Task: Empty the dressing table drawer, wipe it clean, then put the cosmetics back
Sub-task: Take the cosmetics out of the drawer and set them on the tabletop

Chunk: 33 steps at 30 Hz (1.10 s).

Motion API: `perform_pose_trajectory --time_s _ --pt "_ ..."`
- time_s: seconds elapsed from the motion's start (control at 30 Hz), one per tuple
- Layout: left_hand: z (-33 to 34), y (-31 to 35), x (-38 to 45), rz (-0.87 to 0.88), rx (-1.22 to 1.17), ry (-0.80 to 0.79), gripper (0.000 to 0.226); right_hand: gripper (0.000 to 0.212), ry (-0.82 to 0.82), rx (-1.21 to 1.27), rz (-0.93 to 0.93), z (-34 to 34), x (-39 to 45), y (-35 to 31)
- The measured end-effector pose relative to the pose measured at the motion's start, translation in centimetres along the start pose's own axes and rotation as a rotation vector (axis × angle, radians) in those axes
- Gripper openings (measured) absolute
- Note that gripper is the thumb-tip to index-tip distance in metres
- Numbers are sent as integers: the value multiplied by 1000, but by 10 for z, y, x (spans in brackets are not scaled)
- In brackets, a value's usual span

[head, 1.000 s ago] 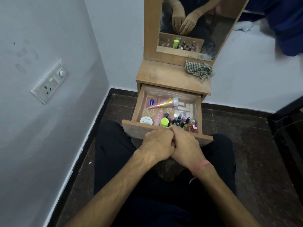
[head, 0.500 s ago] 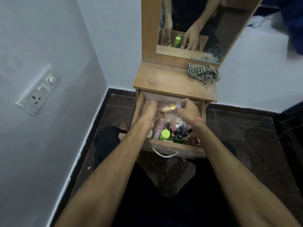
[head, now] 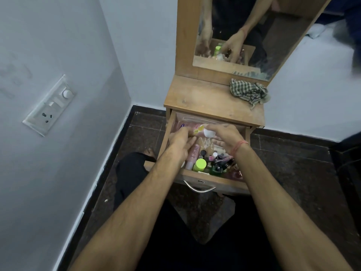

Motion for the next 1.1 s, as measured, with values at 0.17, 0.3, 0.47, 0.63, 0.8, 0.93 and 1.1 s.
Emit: perform_pose_trajectory --time_s 0.17,0.3,0.47,0.63,0.8,0.93,1.1 --pt "6 -2 -40 -87 -216 -173 17 38 -153 -211 -139 -1 -53 -44" --pt "16 1 -70 -42 -327 -338 46 41 -315 -334 -255 -5 -82 -84" --pt "20 78 -64 539 114 -147 38 48 -153 -449 -540 21 -72 -119" --pt "46 160 -38 825 387 -98 33 37 55 -257 -659 58 -25 -143" --pt "61 212 8 913 622 13 41 36 134 -247 -655 91 35 -165" --pt "70 226 30 924 716 64 42 24 224 -296 -673 102 59 -173" --pt "69 226 49 894 805 128 42 23 256 -401 -644 107 83 -168"
Point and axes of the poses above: each hand's wrist, its own x-axis towards the middle knuckle, its own z-axis out of the palm, y = z × x, the point moved 8 cm from there along x, towards the middle knuckle, and after that the axes turned 4 degrees about x, right-handed, at the moved point
